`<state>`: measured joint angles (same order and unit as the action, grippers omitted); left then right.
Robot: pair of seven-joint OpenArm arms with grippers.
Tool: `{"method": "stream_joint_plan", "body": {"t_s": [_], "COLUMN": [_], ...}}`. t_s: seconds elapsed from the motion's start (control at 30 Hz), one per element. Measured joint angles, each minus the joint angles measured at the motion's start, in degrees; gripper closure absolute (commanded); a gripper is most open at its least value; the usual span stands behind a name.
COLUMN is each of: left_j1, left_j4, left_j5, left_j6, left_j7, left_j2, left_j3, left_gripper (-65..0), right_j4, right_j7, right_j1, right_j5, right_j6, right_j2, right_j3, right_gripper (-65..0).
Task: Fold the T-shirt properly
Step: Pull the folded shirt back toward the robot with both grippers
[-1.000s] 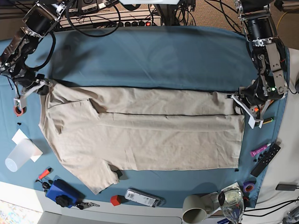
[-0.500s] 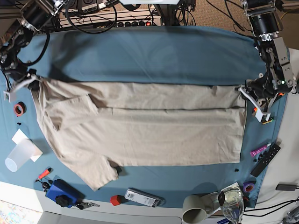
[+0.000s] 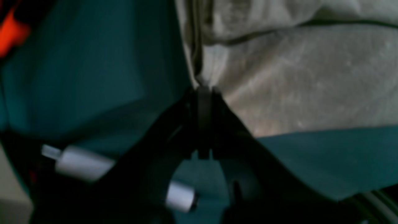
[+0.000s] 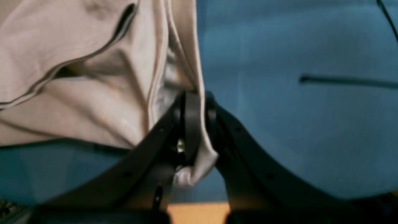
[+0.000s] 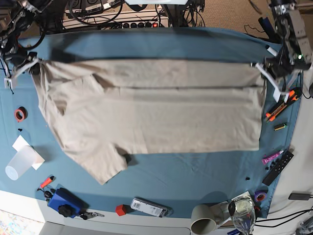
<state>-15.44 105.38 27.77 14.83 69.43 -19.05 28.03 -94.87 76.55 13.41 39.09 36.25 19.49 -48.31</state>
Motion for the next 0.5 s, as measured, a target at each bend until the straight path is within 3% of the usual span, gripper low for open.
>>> {"method": "stream_joint_plan", "body": {"t_s": [0.27, 0.5], "left_j1": [-5.46, -7.26], "left_j4": [2.67, 2.67], "left_j5": [6.05, 7.43], "left_j6": [1.79, 1.75], "left_j7": [0.09, 0.63], "left_j2": [0.0, 0.0], "left_j3": [7.1, 8.22], "left_gripper": [0.0, 0.0], "right_j4": [-0.09, -0.09], "right_j7": [0.85, 0.55], "right_j1": [5.64, 8.39], "right_j5": [3.06, 5.05], "right_j6": [0.0, 0.0], "right_j2": [0.02, 0.0], "right_j3": [0.0, 0.0], "right_gripper": [0.0, 0.0]}}
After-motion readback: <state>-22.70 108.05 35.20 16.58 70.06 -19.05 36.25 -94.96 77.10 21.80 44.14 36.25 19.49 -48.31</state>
